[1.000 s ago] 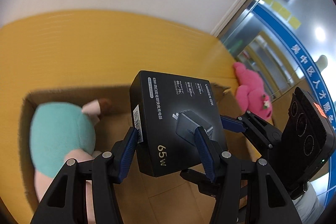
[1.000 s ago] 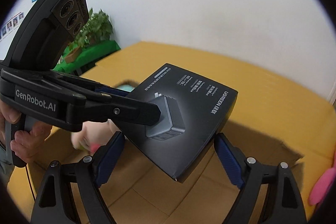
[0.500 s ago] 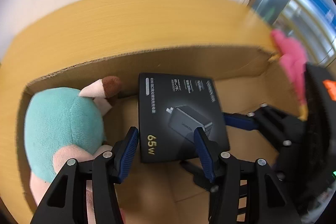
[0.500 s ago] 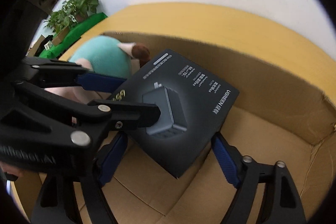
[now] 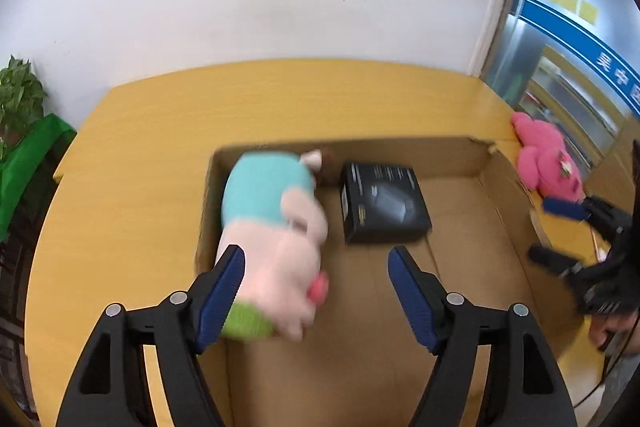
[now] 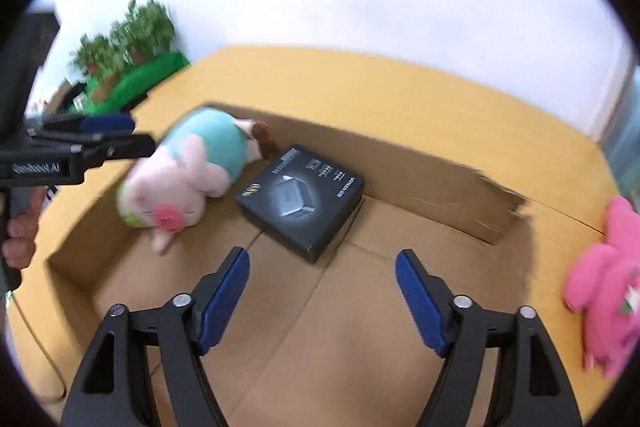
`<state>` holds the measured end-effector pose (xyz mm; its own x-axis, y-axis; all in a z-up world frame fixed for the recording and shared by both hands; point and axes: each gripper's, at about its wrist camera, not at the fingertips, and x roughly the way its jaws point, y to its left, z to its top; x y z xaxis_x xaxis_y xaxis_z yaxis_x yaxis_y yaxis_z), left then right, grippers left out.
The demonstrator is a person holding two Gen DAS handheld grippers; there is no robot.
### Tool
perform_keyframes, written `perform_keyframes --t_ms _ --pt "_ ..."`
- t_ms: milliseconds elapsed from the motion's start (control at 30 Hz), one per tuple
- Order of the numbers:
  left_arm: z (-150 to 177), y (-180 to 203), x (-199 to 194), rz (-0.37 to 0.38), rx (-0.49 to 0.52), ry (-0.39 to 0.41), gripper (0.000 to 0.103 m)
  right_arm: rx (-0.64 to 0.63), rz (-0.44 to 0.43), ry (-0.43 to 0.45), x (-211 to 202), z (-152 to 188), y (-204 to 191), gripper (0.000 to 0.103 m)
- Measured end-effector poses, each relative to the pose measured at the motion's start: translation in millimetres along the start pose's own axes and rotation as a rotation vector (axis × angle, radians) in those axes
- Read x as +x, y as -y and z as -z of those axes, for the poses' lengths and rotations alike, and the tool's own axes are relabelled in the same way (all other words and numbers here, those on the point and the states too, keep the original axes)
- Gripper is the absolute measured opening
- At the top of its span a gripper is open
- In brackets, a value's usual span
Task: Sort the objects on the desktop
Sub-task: 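Lower the charger box into the cardboard box and open both grippers, then withdraw both grippers from the box toward the white phone stand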
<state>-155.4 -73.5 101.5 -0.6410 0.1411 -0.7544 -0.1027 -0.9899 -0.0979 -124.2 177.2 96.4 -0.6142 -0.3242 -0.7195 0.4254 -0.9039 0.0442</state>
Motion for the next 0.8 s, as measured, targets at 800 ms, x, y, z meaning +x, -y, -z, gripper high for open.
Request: perform_keyframes --t_ms 800 --pt "135.5 37.4 -76.5 -0.094 -0.078 0.205 0.079 0.087 0.140 0.086 -89.9 127.1 -8.7 0.082"
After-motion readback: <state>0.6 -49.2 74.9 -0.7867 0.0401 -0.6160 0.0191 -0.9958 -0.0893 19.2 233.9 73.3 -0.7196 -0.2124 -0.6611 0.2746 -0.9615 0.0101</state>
